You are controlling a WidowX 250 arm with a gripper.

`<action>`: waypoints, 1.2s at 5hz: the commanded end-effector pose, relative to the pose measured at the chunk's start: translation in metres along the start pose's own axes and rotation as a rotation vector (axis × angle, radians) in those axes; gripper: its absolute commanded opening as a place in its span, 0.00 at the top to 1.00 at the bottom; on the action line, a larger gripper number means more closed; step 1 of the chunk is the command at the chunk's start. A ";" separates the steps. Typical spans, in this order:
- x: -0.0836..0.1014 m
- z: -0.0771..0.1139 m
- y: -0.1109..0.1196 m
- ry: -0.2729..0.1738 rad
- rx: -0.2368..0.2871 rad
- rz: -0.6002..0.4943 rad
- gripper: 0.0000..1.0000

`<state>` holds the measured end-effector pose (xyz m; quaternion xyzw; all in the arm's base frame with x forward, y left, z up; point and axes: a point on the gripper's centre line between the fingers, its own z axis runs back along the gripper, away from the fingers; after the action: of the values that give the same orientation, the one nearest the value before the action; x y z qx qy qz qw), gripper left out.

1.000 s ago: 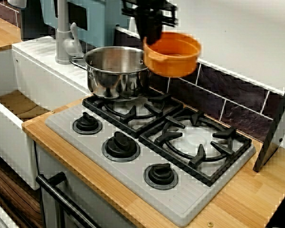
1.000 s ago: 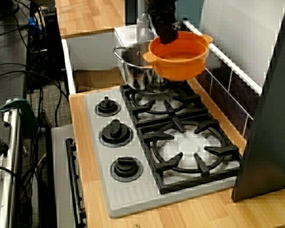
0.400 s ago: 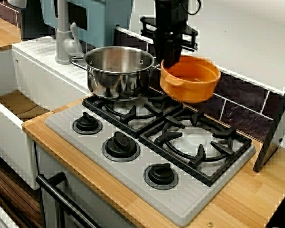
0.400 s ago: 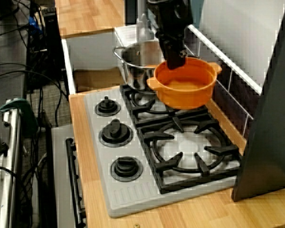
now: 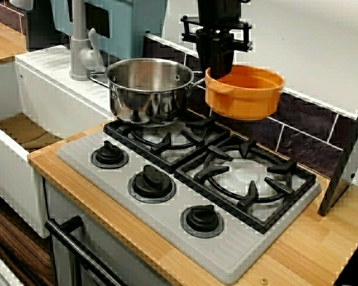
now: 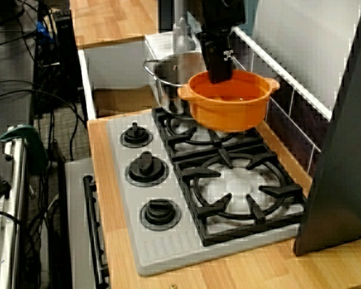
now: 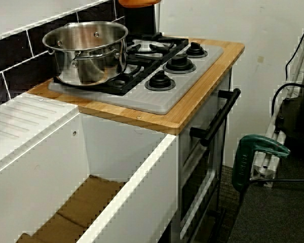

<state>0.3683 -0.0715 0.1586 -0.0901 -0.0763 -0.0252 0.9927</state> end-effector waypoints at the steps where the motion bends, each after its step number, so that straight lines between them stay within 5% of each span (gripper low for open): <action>1: -0.005 0.025 0.002 0.052 -0.098 -0.035 1.00; 2: -0.005 0.027 0.004 0.079 -0.114 -0.036 1.00; 4: -0.012 0.002 -0.003 -0.090 0.078 -0.079 1.00; 6: -0.015 -0.011 -0.009 -0.136 0.112 -0.084 1.00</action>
<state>0.3604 -0.0879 0.1181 -0.0298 -0.1098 -0.0583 0.9918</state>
